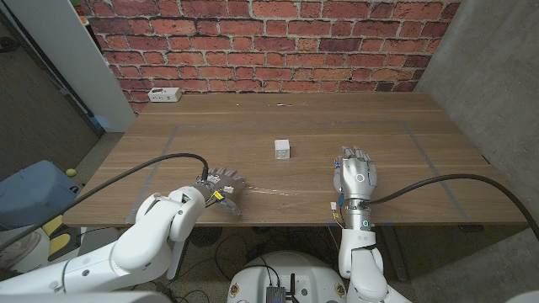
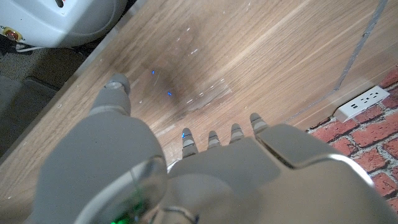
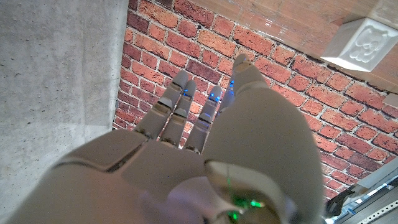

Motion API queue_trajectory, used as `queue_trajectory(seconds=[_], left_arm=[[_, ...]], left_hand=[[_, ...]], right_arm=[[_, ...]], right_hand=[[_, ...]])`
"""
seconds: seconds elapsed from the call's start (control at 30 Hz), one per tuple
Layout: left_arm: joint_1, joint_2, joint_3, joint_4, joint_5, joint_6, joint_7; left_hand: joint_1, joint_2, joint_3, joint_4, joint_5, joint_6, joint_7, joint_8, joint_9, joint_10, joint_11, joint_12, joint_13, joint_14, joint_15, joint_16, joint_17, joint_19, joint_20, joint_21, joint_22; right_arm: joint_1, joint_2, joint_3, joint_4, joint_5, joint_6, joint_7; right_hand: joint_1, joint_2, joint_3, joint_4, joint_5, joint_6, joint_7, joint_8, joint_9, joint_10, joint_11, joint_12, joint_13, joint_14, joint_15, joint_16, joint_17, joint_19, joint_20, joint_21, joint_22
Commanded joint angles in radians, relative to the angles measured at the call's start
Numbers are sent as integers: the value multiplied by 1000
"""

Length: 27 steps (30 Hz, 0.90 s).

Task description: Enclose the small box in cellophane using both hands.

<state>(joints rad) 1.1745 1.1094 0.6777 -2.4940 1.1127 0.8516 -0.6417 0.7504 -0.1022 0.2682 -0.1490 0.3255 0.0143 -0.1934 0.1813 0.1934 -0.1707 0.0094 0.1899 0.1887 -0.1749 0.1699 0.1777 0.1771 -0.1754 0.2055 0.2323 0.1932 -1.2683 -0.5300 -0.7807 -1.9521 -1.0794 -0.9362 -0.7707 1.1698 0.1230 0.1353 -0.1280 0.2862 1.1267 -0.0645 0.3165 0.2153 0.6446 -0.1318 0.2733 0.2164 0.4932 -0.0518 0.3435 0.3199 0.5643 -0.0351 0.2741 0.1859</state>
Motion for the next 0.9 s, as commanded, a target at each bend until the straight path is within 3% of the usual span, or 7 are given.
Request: queue_trajectory(seconds=[0.03, 0.2, 0.4, 0.7, 0.9], left_arm=[[61, -101, -16, 63, 265, -41, -93], [106, -139, -68, 99, 266, -83, -44], [131, -167, -109, 138, 225, -136, 3], [140, -195, -119, 195, 168, -195, 88], [155, -208, -123, 220, 167, -195, 182]], left_hand=[[26, 22, 2, 5, 1, 35, -6, 21, 3, -170, 0, 18, 1, -230, -6, 13, 2, -128, 4, 3, 4], [71, 74, 21, 5, -25, 111, -9, 46, 3, -116, -16, 35, 0, -186, -26, 20, 0, -82, 0, 13, 2], [104, 108, 32, 2, -61, 208, -18, 69, 1, -69, -26, 43, -2, -152, -38, 19, -2, -49, 1, 16, 0], [176, 138, 39, -10, -131, 552, -4, 141, -4, 69, -65, 55, -5, -52, -86, 20, -4, 24, -24, 11, -6], [208, 147, 43, -12, -139, 662, 20, 157, -6, 137, -74, 63, -6, -4, -100, 22, -5, 72, -26, 17, -7]], right_arm=[[9, -16, -5, -8, 32, 14, -28], [6, -17, -5, -13, 37, 9, -36], [5, -26, -9, -23, 32, 0, -31], [5, -31, -13, -34, 21, -18, -23], [10, -35, -15, -37, 15, -25, -9]], right_hand=[[-3, 7, 8, 4, 2, -6, -2, -3, 0, 4, 7, -2, 4, 10, -165, -4, 3, 1, 6, 3, 2], [-5, 9, 10, 5, 0, -11, -1, -6, -2, 4, 9, -4, 4, 11, -165, -7, 2, 1, 7, 3, 1], [-9, 11, 12, 6, -2, -11, -1, -7, -3, 3, 12, -7, 4, 12, -164, -10, 1, 2, 8, 2, 1], [-13, 12, 15, 7, -5, -10, 0, -8, -6, 7, 12, -8, 4, 15, -165, -14, 0, 3, 9, 2, 1], [-14, 12, 17, 6, -7, -10, 0, -8, -7, 9, 12, -10, 4, 18, -166, -15, -1, 3, 10, 1, 1]])
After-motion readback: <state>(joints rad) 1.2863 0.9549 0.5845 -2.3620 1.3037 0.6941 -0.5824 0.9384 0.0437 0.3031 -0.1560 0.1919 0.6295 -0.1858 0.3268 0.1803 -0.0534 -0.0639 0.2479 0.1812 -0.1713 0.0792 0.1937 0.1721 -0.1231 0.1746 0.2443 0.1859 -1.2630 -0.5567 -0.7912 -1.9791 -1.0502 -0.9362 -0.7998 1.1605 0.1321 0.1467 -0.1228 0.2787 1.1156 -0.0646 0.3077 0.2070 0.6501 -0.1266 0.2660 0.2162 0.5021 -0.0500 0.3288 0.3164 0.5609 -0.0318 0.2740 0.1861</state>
